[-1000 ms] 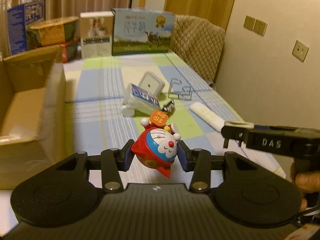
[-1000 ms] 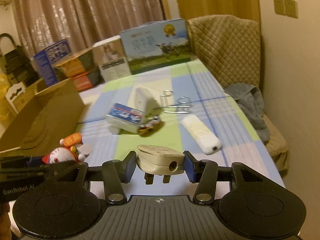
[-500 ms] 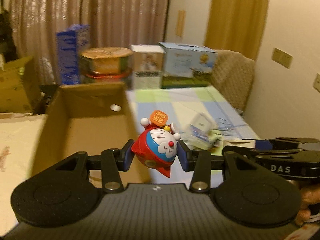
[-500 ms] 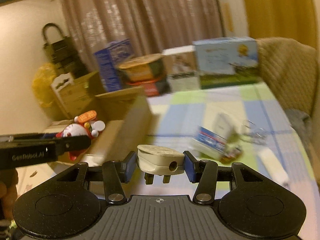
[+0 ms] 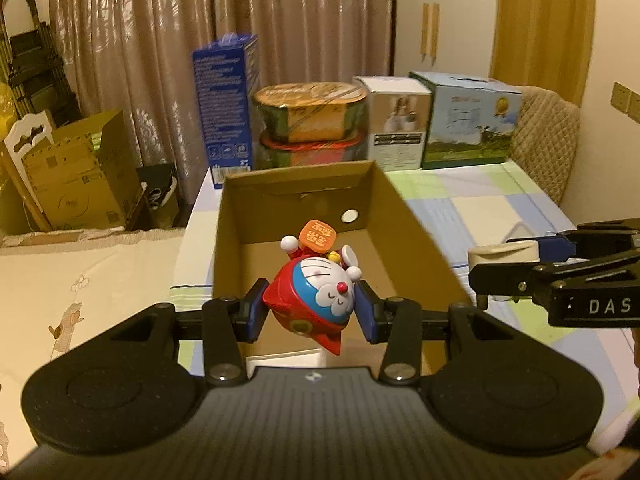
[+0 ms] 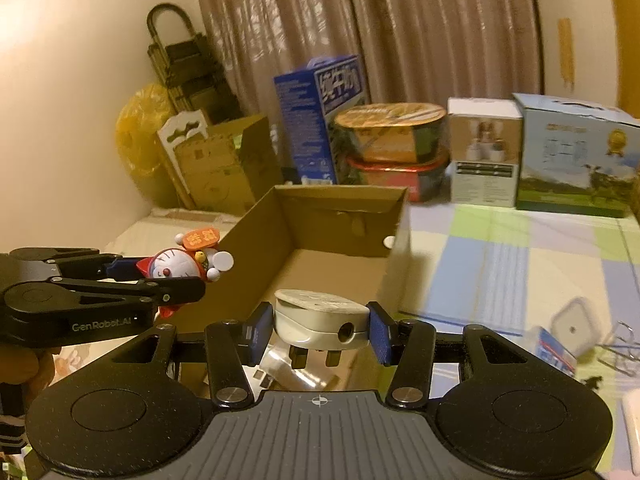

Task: Organize rigid objects
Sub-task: 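Carry the Doraemon figure into the box and open the left gripper while the right carries the plug over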

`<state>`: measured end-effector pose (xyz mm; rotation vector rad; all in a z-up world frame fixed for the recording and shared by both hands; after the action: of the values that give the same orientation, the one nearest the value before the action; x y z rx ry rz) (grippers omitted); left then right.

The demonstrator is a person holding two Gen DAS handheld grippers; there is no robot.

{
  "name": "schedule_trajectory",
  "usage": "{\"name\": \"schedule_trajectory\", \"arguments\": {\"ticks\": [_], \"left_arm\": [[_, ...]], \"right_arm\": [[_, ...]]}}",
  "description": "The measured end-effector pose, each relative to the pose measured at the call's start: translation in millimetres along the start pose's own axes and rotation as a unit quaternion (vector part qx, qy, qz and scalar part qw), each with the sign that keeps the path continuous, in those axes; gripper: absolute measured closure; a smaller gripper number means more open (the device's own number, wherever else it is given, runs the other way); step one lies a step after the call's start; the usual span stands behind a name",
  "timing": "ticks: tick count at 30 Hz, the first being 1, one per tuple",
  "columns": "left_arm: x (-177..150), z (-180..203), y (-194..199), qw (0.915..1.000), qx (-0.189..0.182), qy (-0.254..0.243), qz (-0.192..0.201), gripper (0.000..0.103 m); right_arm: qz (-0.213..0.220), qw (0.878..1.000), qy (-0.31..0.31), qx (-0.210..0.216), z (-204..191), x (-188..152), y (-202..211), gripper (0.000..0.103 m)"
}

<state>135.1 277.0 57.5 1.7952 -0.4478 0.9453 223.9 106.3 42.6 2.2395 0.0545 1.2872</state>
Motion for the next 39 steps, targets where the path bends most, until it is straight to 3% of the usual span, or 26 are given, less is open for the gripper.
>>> {"name": "schedule_trajectory", "arguments": {"ticks": [10, 28, 39], "left_arm": [[-8, -6, -47, 0.9997, -0.005, -0.011, -0.022, 0.063], [-6, 5, -101, 0.9986, -0.007, -0.025, -0.046, 0.062], [1, -11, -85, 0.9997, 0.009, -0.008, -0.022, 0.06]], "right_arm": [[-0.035, 0.999, 0.004, -0.005, 11, -6, -43, 0.056], [-0.038, 0.999, 0.006, -0.013, 29, -5, -58, 0.056], [-0.037, 0.999, 0.006, -0.015, 25, -4, -57, 0.056]]}}
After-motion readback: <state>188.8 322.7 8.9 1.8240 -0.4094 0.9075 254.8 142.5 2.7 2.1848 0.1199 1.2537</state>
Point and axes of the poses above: each gripper's, at about its wrist camera, not at the fingertips, and y roughly against the way its jaws point, z to its right, x to its top, the point moved 4 cm from there along -y, roughly the way its jaws point, and after that the axes turned 14 degrees about x, right-handed, at the moved point
